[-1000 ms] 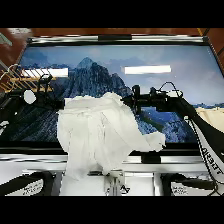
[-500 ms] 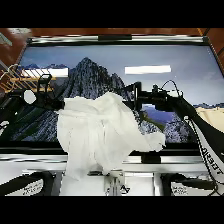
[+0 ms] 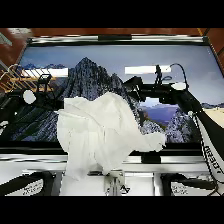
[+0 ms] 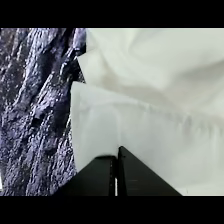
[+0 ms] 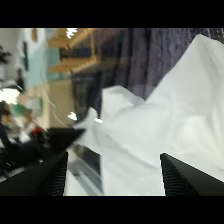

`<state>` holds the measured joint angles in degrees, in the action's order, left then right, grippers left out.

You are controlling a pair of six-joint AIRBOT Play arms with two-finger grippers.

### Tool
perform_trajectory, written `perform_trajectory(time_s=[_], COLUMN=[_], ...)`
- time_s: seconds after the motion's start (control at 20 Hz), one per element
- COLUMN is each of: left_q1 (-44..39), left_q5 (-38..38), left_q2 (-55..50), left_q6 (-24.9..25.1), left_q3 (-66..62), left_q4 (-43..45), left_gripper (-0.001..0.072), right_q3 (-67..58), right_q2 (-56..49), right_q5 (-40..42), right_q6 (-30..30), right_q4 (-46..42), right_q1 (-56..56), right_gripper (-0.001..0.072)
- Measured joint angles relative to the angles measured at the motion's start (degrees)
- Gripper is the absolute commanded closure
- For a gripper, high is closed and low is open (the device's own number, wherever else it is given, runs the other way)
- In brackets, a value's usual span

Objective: Fold the shirts.

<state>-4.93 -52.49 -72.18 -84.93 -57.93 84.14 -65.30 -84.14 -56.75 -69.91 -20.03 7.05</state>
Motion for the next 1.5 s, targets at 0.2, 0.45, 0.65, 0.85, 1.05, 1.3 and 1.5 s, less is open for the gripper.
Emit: perform_trajectory(time_s=[0.2,0.45,0.65,0.85,1.05,1.3,1.5], left_q1=[0.00,0.00,0.00,0.00,0.00,0.00,0.00], left_q5=[-0.22,-0.50,-0.61,-0.63,-0.61,-0.63,-0.63], left_q2=[0.00,0.02,0.00,0.02,0.02,0.02,0.00], left_q6=[0.00,0.00,0.00,0.00,0.00,0.00,0.00], left_q3=[0.02,0.00,0.00,0.00,0.00,0.02,0.02], left_q4=[-0.11,-0.15,-0.15,-0.15,-0.17,-0.17,-0.17], left_gripper=[0.0659,0.0660,0.0659,0.0659,0.0660,0.0659,0.0659], right_q3=[-2.64,-0.63,-0.09,0.02,0.07,0.07,0.07], right_q2=[0.09,0.11,-0.61,-2.14,-2.97,-4.92,-6.21], right_q5=[-11.50,-14.34,-3.23,1.46,1.77,1.25,5.29], right_q6=[2.51,4.33,3.26,2.64,6.40,11.85,11.45], right_q4=[-30.71,-49.37,-56.89,-58.03,-57.27,-55.89,-57.51], right_q1=[6.56,19.28,27.76,30.47,31.19,31.50,32.30], right_gripper=[0.0028,0.0046,0.0072,0.0071,0.0042,0.0040,0.0332])
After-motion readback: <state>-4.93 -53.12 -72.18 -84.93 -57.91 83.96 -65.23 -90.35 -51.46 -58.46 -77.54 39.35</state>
